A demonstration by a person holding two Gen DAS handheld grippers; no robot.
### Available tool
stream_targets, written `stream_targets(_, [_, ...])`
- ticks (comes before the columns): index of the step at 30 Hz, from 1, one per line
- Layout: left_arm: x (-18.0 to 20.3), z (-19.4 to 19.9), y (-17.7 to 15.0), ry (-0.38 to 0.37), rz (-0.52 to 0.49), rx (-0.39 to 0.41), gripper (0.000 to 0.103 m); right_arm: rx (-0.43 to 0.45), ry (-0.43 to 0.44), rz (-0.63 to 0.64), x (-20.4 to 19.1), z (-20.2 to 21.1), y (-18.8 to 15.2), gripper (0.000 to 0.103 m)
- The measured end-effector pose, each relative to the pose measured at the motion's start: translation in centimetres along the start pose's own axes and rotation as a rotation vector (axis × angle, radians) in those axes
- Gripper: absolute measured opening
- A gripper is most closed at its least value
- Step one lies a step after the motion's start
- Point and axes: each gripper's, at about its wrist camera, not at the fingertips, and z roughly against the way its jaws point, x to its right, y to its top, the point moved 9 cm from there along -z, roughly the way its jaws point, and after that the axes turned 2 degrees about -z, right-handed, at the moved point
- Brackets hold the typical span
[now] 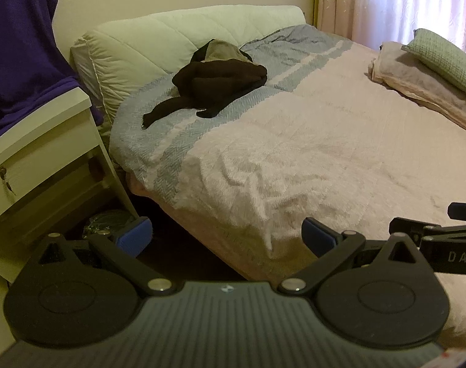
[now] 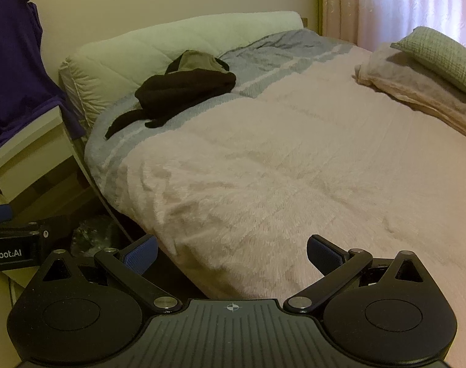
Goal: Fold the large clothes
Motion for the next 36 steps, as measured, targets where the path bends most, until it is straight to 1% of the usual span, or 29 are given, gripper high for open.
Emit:
stream_targets(5, [0.2, -2.2, 0.4, -0.006, 0.001, -0.010, 0.102, -0.021, 0.004, 0.006, 0.4, -2.4, 0.6, 0.101])
stream_targets(8, [0.3, -4.3, 0.9, -0.004, 0.004, -0.021, 0.102, -0.040, 0.011, 0.006, 0.9, -4.6, 1.0, 0.101])
stream_targets(15, [1.1, -11.2, 3.2, 0.024, 0.010, -0.034, 0.102, -0.069, 0.054, 0.003, 3.2, -11.8, 3.4, 0.101])
stream_targets(17, [1.2, -13.5, 4.0, 0.038, 0.019, -0.036, 0.102, -0.061, 0.067, 0.008, 3.9, -14.1, 4.4, 0.101])
stream_targets(21, [1.4, -17.1, 5.6, 0.058, 0.035, -0.047, 0.102, -0.010, 0.084, 0.029, 4.6, -17.2, 7.0, 0.101])
stream_targets(24, [1.7, -18.1, 7.4, 0.051, 0.034, -0.074, 0.102, 0.011, 0.094, 0.052, 4.8, -17.7, 9.0, 0.101])
stream_targets(28, [1.9, -17.8, 10.4, 0.034, 0.035, -0.122, 0.102, -0.020, 0.088, 0.072, 5.1, -16.7, 12.4, 0.101])
stream_targets(33, [1.9, -14.9, 15.5, 0.033, 0.042, -0.153, 0.102, -0.084, 0.069, 0.073, 5.5, -13.8, 17.6, 0.101])
stream_targets(36, [1.7, -12.8, 18.8, 0.045, 0.059, -0.163, 0.102, -0.113, 0.123, 0.067, 5.4, -11.6, 20.9, 0.101])
